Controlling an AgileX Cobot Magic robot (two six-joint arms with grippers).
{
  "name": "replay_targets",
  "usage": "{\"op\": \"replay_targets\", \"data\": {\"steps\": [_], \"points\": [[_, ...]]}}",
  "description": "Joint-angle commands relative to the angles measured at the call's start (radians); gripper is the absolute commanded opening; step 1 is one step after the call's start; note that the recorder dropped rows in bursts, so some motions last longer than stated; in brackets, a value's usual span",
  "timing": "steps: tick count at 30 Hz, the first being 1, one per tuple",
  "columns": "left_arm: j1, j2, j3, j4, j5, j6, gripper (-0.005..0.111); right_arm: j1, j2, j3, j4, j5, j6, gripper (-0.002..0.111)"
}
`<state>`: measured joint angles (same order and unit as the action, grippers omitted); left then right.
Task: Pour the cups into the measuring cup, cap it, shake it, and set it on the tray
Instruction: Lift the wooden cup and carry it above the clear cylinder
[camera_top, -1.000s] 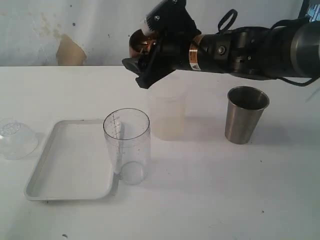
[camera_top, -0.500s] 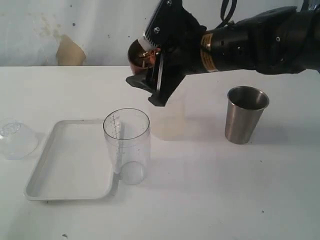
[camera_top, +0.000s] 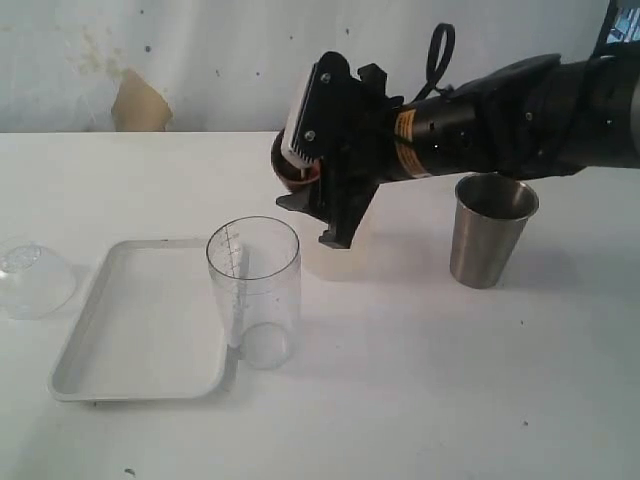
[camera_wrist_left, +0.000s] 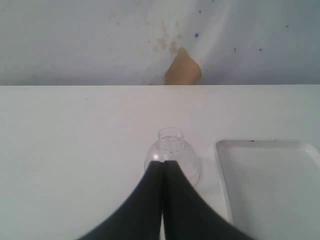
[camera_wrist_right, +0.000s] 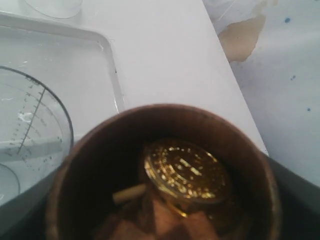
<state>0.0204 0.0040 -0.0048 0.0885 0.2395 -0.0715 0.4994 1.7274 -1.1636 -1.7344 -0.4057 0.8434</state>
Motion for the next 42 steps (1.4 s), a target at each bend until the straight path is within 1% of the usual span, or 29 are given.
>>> {"op": "replay_targets", "data": {"steps": [1, 6, 9, 14, 21, 26, 30, 42], "points": [[-0.004, -0.004, 0.005, -0.006, -0.004, -0.003, 0.000, -0.001, 0.025, -0.046, 0.014, 0.005, -0.012, 0.000], [-0.004, -0.004, 0.005, -0.006, -0.004, -0.003, 0.000, -0.001, 0.046, -0.073, 0.014, 0.010, -0.015, 0.000], [-0.004, -0.004, 0.005, -0.006, -0.004, -0.003, 0.000, -0.001, 0.048, -0.073, 0.014, 0.006, -0.056, 0.000], [-0.004, -0.004, 0.005, -0.006, -0.004, -0.003, 0.000, -0.001, 0.063, -0.073, 0.014, -0.037, -0.186, 0.000], [-0.004, -0.004, 0.005, -0.006, -0.004, -0.003, 0.000, 0.001, 0.065, -0.073, 0.014, -0.043, -0.304, 0.000], [-0.004, -0.004, 0.005, -0.006, -0.004, -0.003, 0.000, 0.041, 0.065, -0.073, 0.014, 0.027, -0.318, 0.000], [-0.004, -0.004, 0.005, -0.006, -0.004, -0.003, 0.000, 0.073, 0.065, -0.090, 0.015, 0.047, -0.336, 0.000], [-0.004, -0.004, 0.005, -0.006, -0.004, -0.003, 0.000, 0.078, 0.065, -0.113, 0.004, 0.063, -0.357, 0.000]]}}
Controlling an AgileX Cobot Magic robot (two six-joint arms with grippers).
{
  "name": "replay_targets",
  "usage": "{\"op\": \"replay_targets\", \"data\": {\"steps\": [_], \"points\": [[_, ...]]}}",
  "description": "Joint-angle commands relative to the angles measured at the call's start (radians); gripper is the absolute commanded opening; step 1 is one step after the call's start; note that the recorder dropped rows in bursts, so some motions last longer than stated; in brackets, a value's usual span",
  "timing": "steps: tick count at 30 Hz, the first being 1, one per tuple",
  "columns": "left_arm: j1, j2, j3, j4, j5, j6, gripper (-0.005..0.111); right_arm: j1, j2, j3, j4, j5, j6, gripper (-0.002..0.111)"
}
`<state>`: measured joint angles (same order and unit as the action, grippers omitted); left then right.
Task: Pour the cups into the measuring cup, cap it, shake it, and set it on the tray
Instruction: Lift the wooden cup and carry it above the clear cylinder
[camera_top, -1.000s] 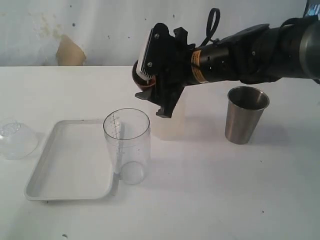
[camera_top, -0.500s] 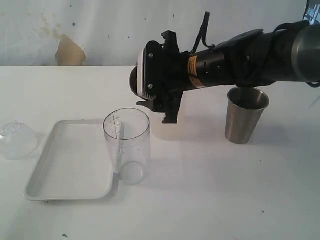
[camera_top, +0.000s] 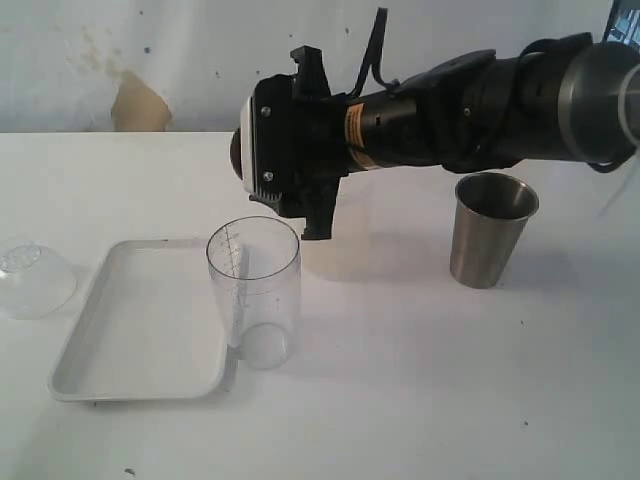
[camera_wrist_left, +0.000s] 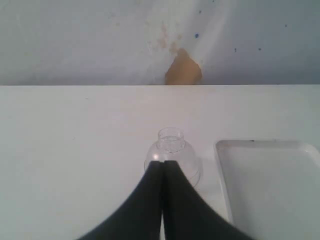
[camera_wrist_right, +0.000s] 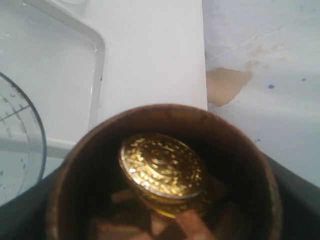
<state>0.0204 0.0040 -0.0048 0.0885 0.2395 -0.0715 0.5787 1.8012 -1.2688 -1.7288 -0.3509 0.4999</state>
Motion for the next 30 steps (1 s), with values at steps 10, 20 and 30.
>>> {"op": "replay_targets", "data": {"steps": [10, 20, 30], "points": [[-0.004, -0.004, 0.005, -0.006, -0.004, -0.003, 0.000, -0.002, -0.014, -0.008, -0.016, -0.016, -0.028, 0.000], [-0.004, -0.004, 0.005, -0.006, -0.004, -0.003, 0.000, -0.002, -0.057, 0.016, -0.016, -0.030, -0.053, 0.000], [-0.004, -0.004, 0.005, -0.006, -0.004, -0.003, 0.000, 0.011, -0.057, 0.037, -0.016, 0.053, -0.104, 0.000]]}}
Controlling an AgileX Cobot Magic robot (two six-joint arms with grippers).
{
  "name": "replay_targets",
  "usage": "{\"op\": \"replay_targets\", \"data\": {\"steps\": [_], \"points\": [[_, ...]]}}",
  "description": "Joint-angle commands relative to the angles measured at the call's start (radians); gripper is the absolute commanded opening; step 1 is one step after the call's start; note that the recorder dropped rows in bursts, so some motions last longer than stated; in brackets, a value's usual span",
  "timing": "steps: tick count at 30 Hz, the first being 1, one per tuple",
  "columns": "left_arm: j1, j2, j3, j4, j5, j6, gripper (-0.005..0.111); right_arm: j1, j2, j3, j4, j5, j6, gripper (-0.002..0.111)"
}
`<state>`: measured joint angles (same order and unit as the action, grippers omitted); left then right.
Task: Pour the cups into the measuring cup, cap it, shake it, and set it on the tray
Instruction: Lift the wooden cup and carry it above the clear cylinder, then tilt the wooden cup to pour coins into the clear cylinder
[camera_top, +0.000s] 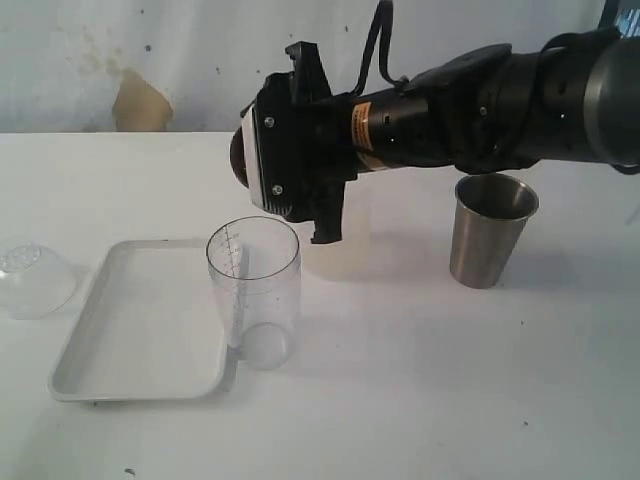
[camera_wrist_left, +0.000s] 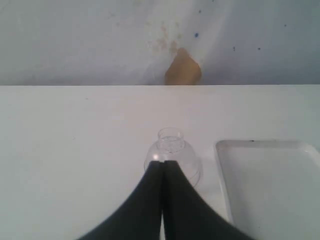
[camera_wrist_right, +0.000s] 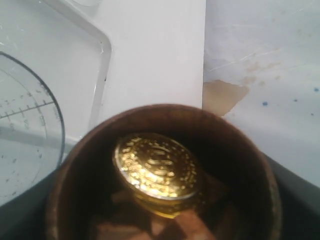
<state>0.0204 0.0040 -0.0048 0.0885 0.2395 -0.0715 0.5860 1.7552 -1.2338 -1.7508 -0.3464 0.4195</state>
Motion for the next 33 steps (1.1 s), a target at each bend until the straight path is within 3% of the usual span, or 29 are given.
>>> {"op": "replay_targets", "data": {"steps": [1, 33], "points": [[-0.004, -0.004, 0.005, -0.006, -0.004, -0.003, 0.000, 0.003, -0.011, 0.002, 0.006, 0.056, -0.023, 0.000], [-0.004, -0.004, 0.005, -0.006, -0.004, -0.003, 0.000, 0.011, 0.021, 0.002, 0.006, 0.053, -0.289, 0.000]]}}
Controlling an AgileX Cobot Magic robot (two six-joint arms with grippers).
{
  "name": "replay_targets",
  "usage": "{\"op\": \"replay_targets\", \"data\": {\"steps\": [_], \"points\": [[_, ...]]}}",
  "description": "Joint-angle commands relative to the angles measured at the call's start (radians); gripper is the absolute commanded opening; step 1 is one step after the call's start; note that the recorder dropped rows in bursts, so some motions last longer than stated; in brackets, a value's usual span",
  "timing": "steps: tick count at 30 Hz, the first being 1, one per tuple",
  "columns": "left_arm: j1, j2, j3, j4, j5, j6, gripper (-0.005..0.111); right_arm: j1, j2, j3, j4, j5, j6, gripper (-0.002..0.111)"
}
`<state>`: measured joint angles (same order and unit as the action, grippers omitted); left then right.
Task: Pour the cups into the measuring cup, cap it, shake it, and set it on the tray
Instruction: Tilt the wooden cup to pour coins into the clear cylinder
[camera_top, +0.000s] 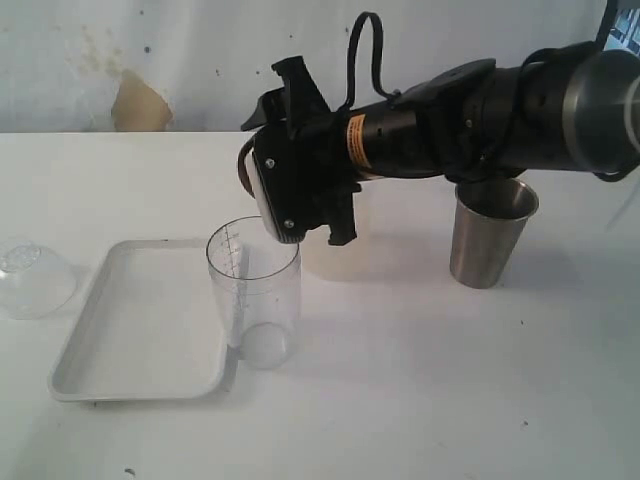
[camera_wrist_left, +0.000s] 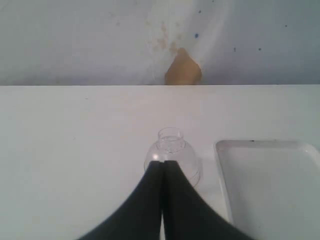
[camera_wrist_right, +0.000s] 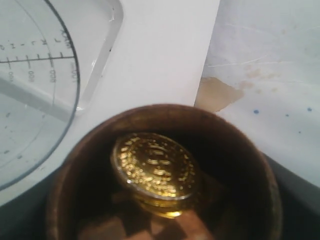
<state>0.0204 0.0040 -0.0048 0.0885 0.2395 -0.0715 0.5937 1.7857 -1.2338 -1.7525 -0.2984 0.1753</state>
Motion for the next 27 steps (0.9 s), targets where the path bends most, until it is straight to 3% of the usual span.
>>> {"op": "replay_targets", "data": {"steps": [1, 27], "points": [[-0.004, -0.004, 0.005, -0.006, -0.004, -0.003, 0.000, 0.004, -0.009, 0.002, 0.008, 0.008, -0.044, 0.000], [-0.004, -0.004, 0.005, -0.006, -0.004, -0.003, 0.000, 0.023, -0.010, 0.002, 0.008, -0.021, -0.181, 0.000]]}}
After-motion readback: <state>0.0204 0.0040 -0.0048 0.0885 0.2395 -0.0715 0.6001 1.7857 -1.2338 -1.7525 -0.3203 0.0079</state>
